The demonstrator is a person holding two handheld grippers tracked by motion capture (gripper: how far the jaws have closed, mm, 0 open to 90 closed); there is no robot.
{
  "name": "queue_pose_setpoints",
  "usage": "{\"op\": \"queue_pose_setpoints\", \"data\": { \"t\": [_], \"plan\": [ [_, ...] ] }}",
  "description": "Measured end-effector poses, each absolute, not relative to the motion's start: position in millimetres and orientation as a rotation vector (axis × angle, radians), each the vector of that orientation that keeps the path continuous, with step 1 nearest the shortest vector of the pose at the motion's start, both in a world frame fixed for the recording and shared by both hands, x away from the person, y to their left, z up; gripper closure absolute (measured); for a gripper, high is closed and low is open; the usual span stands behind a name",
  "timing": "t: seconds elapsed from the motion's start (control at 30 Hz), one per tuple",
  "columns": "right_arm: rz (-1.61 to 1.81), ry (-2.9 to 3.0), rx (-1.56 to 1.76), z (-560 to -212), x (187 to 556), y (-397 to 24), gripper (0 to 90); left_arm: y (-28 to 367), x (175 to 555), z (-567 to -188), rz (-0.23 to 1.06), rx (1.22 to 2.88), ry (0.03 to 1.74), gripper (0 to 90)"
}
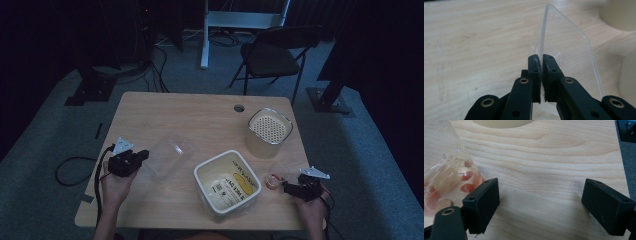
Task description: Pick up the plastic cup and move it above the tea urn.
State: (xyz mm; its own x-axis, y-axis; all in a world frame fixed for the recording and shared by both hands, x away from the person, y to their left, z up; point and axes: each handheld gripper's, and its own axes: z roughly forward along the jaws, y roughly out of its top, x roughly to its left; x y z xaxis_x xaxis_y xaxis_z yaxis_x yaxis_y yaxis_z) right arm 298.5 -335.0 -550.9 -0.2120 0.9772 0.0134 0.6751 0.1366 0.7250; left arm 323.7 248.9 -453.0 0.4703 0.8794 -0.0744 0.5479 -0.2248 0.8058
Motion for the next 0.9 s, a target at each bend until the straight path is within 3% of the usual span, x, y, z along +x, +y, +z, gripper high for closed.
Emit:
{"op": "queue_pose_setpoints", "data": {
  "t": [0.9],
  "plan": [
    [0.849, 1.951, 1.58, -550.9, 298.5, -335.1, 14.6, 229.4, 308.8, -365.5, 0.518, 1.863, 0.903, 86.9]
  ]
}}
